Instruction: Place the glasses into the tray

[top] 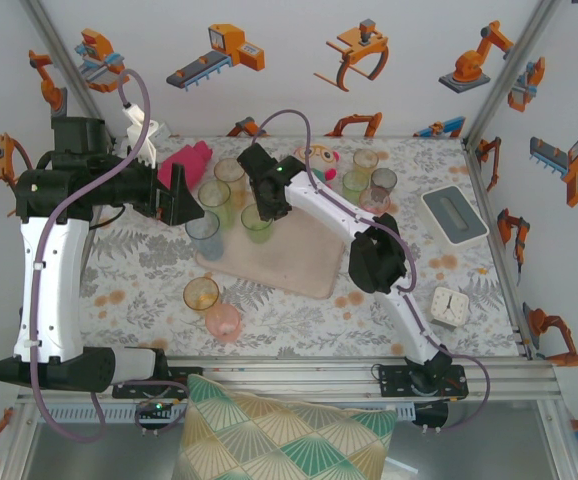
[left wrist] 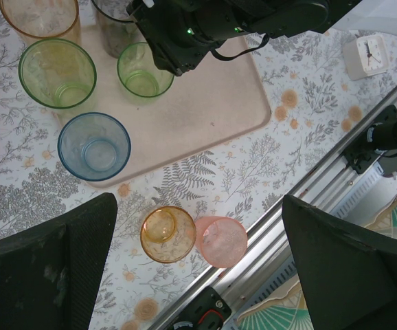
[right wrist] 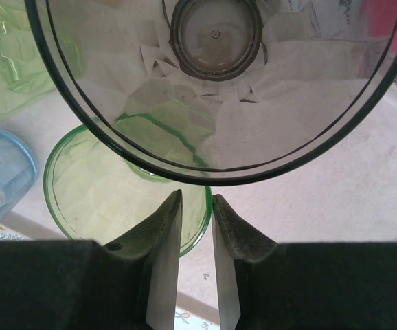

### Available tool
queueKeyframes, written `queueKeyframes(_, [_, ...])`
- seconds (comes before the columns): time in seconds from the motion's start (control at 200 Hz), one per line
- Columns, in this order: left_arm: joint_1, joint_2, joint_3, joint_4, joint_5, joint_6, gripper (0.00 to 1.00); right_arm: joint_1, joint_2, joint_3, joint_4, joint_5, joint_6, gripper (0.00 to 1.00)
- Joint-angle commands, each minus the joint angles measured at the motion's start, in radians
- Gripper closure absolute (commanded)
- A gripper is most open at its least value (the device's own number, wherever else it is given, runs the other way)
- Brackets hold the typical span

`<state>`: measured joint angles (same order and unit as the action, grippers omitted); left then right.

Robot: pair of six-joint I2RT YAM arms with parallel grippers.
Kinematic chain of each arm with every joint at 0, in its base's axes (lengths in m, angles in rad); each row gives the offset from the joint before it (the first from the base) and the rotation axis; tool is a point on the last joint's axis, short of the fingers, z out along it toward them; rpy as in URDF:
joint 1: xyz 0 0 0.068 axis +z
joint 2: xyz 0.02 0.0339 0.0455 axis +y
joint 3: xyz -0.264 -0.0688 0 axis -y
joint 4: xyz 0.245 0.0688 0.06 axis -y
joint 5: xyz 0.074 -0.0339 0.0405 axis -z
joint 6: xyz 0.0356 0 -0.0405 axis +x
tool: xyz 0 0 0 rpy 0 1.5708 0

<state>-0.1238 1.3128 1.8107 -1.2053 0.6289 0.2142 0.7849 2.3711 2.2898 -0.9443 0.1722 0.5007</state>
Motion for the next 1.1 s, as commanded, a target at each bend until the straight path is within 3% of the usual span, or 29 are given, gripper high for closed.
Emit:
queueKeyframes(0.0, [0.0,0.004,-0.001,-0.013,0.028,-0.012,0.03,0.0,0.023,0.026,0.013,-0.009,0.015,0.72])
queueKeyframes(0.345, [0.0,0.003,-0.003,-0.01,0.027,-0.013,0.03,-0.003,0.067,0.088,0.024,-0.036,0.043,0.75])
queueKeyframes(1.097, [0.001,-0.003,-0.008,-0.007,0.022,-0.015,0.03,-0.005,-0.001,0.054,0.0,0.047,0.031,0.69])
